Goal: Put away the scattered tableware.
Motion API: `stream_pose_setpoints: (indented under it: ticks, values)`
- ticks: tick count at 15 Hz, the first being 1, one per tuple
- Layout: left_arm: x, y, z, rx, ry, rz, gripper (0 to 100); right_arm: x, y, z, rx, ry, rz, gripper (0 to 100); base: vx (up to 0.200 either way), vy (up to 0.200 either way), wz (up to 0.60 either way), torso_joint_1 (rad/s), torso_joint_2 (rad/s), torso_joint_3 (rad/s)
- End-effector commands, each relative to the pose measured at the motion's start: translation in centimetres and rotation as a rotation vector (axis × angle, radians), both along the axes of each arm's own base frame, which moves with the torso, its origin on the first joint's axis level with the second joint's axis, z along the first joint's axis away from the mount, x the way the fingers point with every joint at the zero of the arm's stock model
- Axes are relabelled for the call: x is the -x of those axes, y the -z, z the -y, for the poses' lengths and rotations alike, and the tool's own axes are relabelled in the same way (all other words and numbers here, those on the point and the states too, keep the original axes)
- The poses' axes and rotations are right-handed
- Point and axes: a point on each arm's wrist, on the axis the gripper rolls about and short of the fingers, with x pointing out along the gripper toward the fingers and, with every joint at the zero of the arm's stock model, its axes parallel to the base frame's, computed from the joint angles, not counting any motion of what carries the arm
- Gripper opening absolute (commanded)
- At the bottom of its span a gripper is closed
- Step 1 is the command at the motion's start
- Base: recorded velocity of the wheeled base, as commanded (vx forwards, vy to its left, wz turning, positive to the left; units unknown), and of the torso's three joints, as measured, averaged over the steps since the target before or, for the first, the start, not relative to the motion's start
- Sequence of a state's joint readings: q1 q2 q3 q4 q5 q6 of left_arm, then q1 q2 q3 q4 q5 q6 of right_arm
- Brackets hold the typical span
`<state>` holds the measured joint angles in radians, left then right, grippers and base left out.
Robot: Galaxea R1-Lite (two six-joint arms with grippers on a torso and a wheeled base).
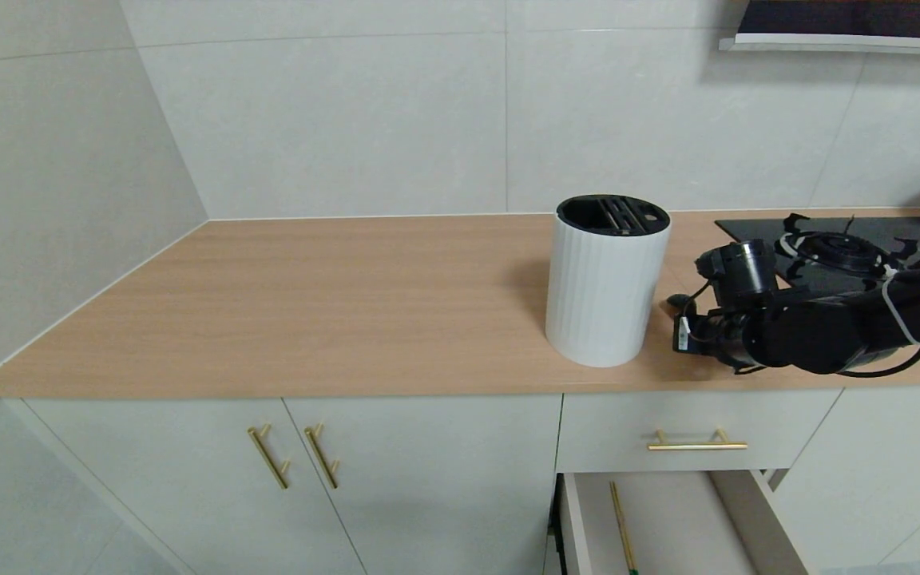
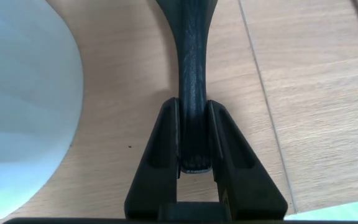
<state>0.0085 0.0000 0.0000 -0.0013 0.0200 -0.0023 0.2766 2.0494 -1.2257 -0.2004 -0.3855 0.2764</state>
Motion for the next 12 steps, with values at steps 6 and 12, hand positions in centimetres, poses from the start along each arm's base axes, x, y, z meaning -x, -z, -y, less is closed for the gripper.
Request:
stream_pose_setpoints:
  ticks: [6,12]
  values:
    - [0.0,0.0,0.0,0.001,-0.001,0.000,100,1.8,-2.2,0.5,-0.008,-0.004,0.041,0,0.000,0.000,0.00,0.000,0.00,0.000]
    - [0.0,0.0,0.0,0.001,-0.001,0.000,100,9.0,-5.9,1.9,-0.029,-0.086,0.089,0,0.000,0.000,0.00,0.000,0.00,0.000]
